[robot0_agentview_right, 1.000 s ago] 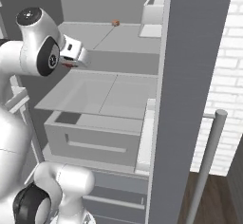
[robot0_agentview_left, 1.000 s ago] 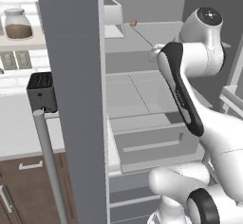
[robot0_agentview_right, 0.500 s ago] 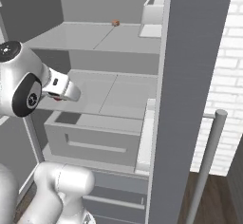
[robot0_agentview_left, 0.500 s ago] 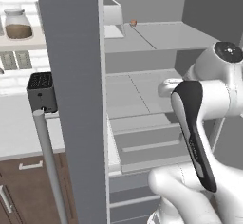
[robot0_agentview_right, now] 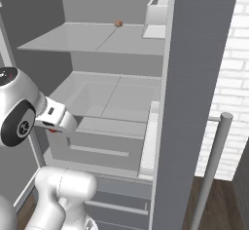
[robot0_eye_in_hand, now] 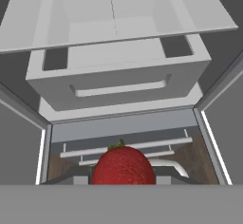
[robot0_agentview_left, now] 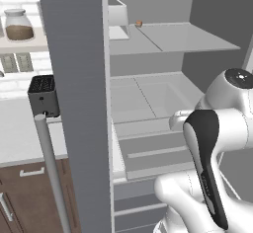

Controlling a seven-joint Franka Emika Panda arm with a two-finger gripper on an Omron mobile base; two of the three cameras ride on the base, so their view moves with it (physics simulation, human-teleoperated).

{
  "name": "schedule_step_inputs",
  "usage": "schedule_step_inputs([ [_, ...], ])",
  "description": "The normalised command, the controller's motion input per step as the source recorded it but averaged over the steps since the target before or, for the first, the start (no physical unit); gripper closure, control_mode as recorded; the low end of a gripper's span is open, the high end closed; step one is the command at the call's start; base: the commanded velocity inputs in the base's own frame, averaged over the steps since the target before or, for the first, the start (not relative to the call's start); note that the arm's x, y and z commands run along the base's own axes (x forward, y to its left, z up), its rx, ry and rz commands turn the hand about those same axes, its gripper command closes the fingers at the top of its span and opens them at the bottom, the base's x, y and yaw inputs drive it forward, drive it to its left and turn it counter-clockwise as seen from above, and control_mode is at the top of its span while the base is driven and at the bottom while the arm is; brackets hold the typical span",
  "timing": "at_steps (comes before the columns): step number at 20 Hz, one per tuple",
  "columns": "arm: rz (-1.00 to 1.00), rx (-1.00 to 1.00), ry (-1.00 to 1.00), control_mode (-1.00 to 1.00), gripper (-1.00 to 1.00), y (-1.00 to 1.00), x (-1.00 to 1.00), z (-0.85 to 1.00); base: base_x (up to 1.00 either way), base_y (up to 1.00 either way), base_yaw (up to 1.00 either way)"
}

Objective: Take the strawberry from the fridge and place it on top of the pancake, located on the dining counter.

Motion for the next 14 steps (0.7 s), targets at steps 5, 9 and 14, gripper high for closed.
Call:
schedule_step_inputs([
  [5,0.0,-0.01,0.07,-1.0,1.0,0.0,-0.05,-0.19,0.0,0.0,0.0],
  [9,0.0,0.0,0.0,-1.0,1.0,0.0,0.0,0.0,0.0,0.0,0.0],
  [14,0.0,0.0,0.02,-1.0,1.0,0.0,0.0,-0.01,0.0,0.0,0.0],
])
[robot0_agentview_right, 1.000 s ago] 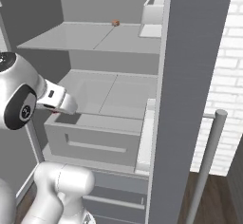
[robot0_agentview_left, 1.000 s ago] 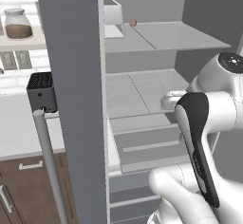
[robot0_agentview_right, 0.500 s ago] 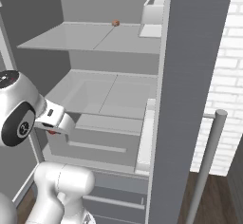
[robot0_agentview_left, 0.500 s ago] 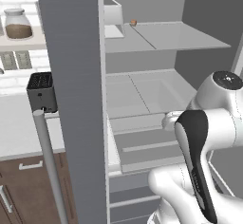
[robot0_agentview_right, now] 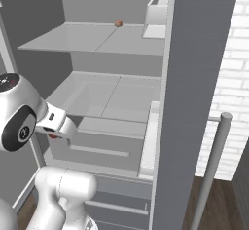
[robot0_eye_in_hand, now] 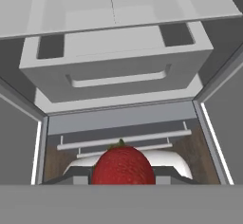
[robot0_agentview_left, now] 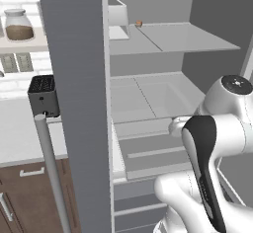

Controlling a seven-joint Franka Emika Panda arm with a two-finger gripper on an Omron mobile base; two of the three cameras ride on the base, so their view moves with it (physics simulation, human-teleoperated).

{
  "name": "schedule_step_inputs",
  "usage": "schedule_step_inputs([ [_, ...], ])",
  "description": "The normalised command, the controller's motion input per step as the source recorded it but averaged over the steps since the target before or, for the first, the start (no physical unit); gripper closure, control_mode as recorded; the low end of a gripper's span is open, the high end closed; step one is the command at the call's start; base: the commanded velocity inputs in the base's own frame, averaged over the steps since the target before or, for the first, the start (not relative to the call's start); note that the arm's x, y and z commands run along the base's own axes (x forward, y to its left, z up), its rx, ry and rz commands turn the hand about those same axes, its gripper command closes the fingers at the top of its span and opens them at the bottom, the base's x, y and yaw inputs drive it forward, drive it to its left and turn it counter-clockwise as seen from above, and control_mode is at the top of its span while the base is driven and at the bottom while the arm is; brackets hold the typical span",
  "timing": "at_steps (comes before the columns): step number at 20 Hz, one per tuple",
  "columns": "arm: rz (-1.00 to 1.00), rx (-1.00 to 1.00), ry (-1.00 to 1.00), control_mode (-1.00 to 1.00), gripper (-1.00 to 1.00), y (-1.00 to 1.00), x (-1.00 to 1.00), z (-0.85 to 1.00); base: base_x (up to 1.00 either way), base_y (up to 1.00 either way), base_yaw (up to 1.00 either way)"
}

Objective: Take the strawberry from the fridge and place it on top of the pancake, located on the dining counter.

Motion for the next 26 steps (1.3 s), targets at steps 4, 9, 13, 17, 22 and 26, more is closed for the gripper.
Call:
schedule_step_inputs([
  [4,0.0,0.0,0.03,1.0,1.0,0.02,-0.13,-0.05,-0.45,0.02,-0.08],
  [9,0.0,0.0,0.0,1.0,1.0,0.0,0.0,0.0,-0.94,0.2,-0.27],
  [13,0.0,0.0,0.0,1.0,1.0,0.0,0.0,0.0,-0.49,0.18,-0.49],
  [17,0.0,0.0,0.0,1.0,1.0,0.0,0.0,0.0,-0.42,0.1,-0.82],
  [22,0.0,0.0,0.0,1.0,1.0,0.0,0.0,0.0,-0.52,0.02,-0.86],
  [26,0.0,0.0,0.0,1.0,1.0,0.0,0.0,0.0,-0.18,-0.06,-0.86],
])
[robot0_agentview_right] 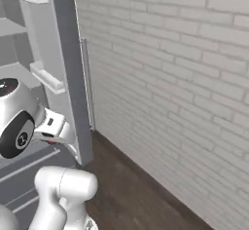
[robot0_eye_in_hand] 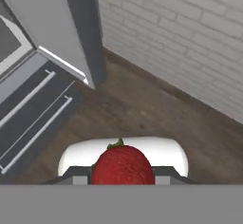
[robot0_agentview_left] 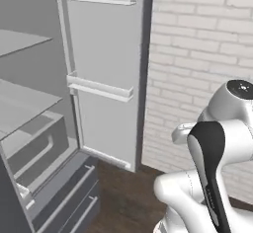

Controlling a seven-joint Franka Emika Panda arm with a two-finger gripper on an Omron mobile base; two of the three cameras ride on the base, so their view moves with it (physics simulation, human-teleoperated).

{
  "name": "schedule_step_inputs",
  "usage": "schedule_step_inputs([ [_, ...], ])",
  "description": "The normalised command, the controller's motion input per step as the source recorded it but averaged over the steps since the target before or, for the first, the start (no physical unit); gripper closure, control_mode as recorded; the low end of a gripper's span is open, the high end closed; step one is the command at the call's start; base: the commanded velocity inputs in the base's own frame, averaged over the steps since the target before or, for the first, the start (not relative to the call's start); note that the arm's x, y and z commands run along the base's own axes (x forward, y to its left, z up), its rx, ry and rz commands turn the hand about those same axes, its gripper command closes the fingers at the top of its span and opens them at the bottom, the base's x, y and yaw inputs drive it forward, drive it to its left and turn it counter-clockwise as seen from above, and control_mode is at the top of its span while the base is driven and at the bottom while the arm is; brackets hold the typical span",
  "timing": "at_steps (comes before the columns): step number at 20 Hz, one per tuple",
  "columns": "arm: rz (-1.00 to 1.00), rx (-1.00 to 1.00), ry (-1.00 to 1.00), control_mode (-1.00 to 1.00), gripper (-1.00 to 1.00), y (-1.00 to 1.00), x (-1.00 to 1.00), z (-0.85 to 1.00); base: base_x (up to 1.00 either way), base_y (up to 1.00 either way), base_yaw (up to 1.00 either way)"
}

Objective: Take the strawberry from the fridge and place it on top of the pancake, located on the dining counter.

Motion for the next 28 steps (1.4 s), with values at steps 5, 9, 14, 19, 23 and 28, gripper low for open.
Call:
schedule_step_inputs([
  [5,0.0,0.0,0.0,1.0,1.0,0.0,0.0,0.0,0.0,-0.26,-0.86],
  [9,0.0,0.0,0.0,1.0,1.0,0.0,0.0,0.0,0.01,-0.86,-0.68],
  [14,0.0,0.0,0.0,1.0,1.0,0.0,0.0,0.0,0.25,-0.81,-0.69],
  [19,0.0,0.0,0.0,1.0,1.0,0.0,0.0,0.0,0.4,-0.55,-0.73],
  [23,0.0,0.0,0.0,1.0,1.0,0.0,0.0,0.0,0.57,-0.36,-0.71],
  [28,0.0,0.0,0.0,1.0,1.0,0.0,0.0,0.0,0.71,-0.35,-0.66],
])
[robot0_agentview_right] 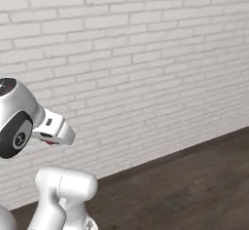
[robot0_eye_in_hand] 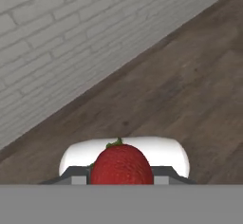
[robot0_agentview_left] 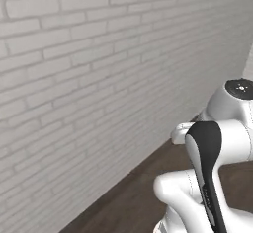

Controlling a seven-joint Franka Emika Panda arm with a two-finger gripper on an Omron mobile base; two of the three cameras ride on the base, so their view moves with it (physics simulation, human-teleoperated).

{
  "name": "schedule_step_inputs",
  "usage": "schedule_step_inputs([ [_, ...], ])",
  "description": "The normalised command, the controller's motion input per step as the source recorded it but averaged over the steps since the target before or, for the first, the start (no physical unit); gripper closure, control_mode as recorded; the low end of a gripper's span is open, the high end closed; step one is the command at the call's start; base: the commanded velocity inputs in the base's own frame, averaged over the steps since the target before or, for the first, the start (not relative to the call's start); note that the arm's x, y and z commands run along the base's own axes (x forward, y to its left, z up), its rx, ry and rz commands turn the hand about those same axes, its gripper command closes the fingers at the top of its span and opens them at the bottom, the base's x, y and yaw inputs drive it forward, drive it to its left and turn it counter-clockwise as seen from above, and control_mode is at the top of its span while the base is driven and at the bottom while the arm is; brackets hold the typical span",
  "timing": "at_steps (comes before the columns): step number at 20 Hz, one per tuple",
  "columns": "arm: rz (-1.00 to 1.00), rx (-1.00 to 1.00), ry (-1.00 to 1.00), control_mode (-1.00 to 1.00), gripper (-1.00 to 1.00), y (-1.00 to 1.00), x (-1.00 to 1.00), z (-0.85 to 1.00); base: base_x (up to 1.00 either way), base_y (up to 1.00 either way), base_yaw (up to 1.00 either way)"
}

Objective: Take the strawberry from the fridge and place it on top of the pancake, located on the dining counter.

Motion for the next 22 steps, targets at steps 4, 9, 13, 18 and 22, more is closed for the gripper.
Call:
schedule_step_inputs([
  [4,0.0,0.0,0.0,1.0,1.0,0.0,0.0,0.0,0.69,-0.12,-0.7],
  [9,0.0,0.0,0.0,1.0,1.0,0.0,0.0,0.0,0.58,-0.05,-0.75],
  [13,0.0,0.0,0.0,1.0,1.0,0.0,0.0,0.0,0.93,0.0,-0.68],
  [18,0.0,0.0,0.0,1.0,1.0,0.0,0.0,0.0,0.85,0.0,-0.7],
  [22,0.0,0.0,0.0,1.0,1.0,0.0,0.0,0.0,0.77,0.0,-0.73],
])
